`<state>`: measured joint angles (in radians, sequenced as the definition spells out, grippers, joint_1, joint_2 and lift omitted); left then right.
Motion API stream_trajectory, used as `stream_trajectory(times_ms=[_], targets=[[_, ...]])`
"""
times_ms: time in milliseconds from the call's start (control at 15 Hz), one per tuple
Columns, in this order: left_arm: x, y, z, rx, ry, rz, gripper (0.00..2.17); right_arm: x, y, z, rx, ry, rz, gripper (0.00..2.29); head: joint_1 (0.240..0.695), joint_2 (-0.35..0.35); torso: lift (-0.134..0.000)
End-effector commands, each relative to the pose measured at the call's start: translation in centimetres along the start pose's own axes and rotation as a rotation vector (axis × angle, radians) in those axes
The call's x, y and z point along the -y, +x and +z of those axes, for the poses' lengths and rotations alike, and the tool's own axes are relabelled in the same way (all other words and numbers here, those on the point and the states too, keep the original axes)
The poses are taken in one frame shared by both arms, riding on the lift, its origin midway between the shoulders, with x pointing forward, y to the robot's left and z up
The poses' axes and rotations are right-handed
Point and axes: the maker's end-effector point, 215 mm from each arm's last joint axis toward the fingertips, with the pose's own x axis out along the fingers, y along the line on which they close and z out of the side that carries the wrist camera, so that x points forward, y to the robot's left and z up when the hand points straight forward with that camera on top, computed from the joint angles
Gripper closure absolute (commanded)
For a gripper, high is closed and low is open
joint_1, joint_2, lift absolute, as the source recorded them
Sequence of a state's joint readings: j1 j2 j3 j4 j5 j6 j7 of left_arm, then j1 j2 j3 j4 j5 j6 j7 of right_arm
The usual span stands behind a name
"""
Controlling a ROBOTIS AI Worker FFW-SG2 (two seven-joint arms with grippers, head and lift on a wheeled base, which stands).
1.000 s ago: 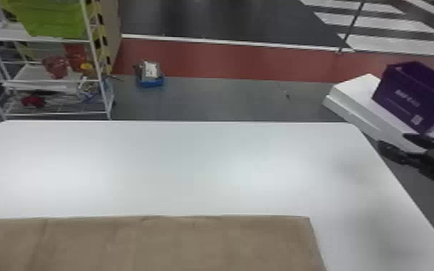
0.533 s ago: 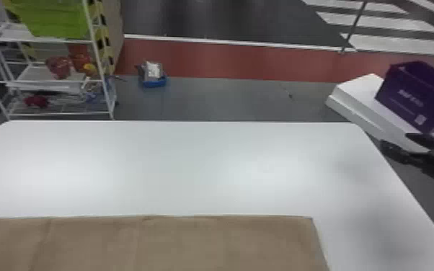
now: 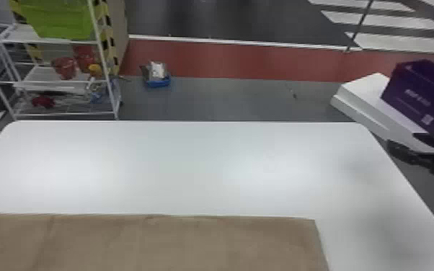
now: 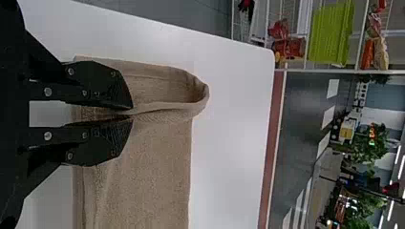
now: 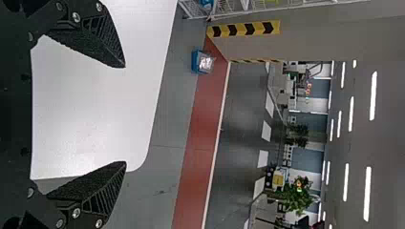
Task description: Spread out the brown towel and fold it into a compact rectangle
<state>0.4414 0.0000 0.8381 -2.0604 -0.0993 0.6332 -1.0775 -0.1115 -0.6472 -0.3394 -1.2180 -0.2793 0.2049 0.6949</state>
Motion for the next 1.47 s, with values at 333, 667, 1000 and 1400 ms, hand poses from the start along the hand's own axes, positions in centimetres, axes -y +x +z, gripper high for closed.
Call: stream_trajectory(times_ms=[333, 667, 1000, 1400], targets=[[1.4, -1.3, 0.6, -0.022, 0.011, -0.054, 1.28, 0.0, 0.0, 0.0, 0.002, 0.0, 0.0, 0.18, 0.695, -0.137, -0.124], [0.4, -0.9, -0.4, -0.102, 0.093, 0.007, 0.0, -0.4, 0.3, -0.4, 0.003, -0.011, 0.008, 0.18, 0.695, -0.143, -0.124], [-0.8, -1.4, 2.8, -0.011, 0.113, 0.083, 0.01, -0.5, 0.2, -0.5, 0.0, -0.009, 0.01, 0.17, 0.695, -0.11, -0.124], [-0.3, 1.4, -1.6, -0.1, -0.081, 0.079, 0.03, -0.6, 0.1, -0.5, 0.001, -0.011, 0.015, 0.17, 0.695, -0.123, -0.124]])
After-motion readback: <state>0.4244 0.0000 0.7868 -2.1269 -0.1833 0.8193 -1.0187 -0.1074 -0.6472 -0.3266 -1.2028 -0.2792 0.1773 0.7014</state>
